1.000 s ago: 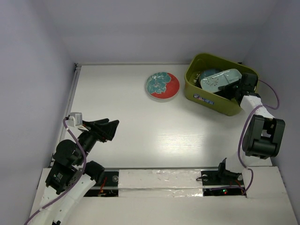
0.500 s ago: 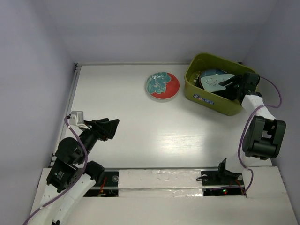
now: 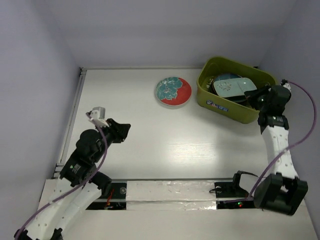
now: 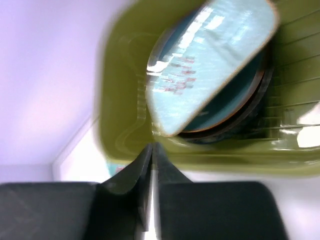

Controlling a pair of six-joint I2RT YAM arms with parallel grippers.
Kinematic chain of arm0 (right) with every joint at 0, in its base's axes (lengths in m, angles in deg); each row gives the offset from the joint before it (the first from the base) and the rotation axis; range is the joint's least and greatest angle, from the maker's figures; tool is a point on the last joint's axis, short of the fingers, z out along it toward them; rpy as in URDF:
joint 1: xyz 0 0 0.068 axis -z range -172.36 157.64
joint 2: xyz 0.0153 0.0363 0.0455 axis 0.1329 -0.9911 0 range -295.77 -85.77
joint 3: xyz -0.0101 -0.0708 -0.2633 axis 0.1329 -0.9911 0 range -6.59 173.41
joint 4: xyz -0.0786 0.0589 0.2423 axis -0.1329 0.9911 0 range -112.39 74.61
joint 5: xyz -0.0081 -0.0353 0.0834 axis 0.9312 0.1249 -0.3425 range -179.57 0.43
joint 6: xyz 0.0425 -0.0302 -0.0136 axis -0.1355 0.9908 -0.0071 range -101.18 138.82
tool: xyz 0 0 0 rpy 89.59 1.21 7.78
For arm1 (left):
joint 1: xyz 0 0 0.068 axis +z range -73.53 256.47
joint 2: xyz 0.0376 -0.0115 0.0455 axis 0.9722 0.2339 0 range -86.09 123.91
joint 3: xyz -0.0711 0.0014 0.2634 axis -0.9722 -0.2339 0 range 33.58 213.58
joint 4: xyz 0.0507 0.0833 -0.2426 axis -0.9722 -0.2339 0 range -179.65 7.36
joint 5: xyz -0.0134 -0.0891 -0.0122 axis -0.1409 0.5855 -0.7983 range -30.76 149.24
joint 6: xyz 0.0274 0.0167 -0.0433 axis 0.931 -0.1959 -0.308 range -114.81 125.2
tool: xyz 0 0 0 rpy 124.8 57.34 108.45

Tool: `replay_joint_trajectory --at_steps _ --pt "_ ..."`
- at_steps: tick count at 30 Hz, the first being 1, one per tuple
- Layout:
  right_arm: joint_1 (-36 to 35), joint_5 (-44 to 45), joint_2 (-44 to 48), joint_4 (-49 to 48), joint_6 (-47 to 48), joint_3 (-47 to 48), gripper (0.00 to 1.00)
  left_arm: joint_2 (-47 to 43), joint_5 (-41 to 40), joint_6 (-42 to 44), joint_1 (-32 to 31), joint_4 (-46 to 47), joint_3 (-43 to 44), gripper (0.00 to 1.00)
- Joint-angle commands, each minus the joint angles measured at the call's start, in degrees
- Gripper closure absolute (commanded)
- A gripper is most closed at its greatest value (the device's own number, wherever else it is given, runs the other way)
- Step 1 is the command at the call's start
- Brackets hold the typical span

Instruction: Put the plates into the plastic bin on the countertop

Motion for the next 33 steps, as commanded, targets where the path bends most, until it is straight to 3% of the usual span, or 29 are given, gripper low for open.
replay_joint_trajectory --at_steps 1,3,6,10,13,14,17,19,22,28,33 --pt "0.05 -4.21 8.63 -6.31 0.54 -5.18 1.00 6.77 0.14 -0.38 -0.26 4.59 0.58 0.88" --pt "-0.48 -7.38 12.35 -9.91 0.18 -8.10 1.00 12.83 1.20 -1.97 -0.26 6.52 0.41 1.00" --pt "-2.58 -10.56 18.68 -11.86 0.88 -12.15 1.00 20.57 1.29 -5.39 -0.78 15.46 -1.17 1.00" --pt "-11.61 -13.01 24.40 -13.26 2.03 -15.84 1.00 33.48 -1.61 -8.03 -0.79 21.98 0.92 1.00" --pt "-16.64 -13.81 26.60 -13.88 3.07 -18.21 0.99 44.82 -3.28 -8.83 -0.79 25.59 5.91 0.77" --pt "-18.65 -14.60 26.87 -14.23 3.34 -19.00 0.96 50.33 -3.63 -8.83 -0.79 26.30 7.51 0.66" --pt "-19.81 -17.84 27.48 -15.99 3.17 -22.60 0.84 61.31 -2.85 -9.01 -0.79 27.97 14.63 0.51" --pt "-19.82 -19.17 28.53 -16.70 3.51 -24.62 0.76 66.71 -1.79 -9.35 -0.79 28.59 20.32 0.47" --pt "-19.82 -20.05 30.64 -15.30 5.79 -25.43 0.72 75.41 -0.38 -10.67 -0.17 30.25 26.57 0.39" --pt "-20.34 -21.90 31.09 -14.32 7.82 -25.51 0.72 90.01 0.50 -14.10 2.28 29.65 37.47 0.38" --pt "-20.87 -22.87 29.16 -16.69 7.21 -26.30 0.72 96.70 1.99 -18.75 4.21 32.20 39.61 0.40"
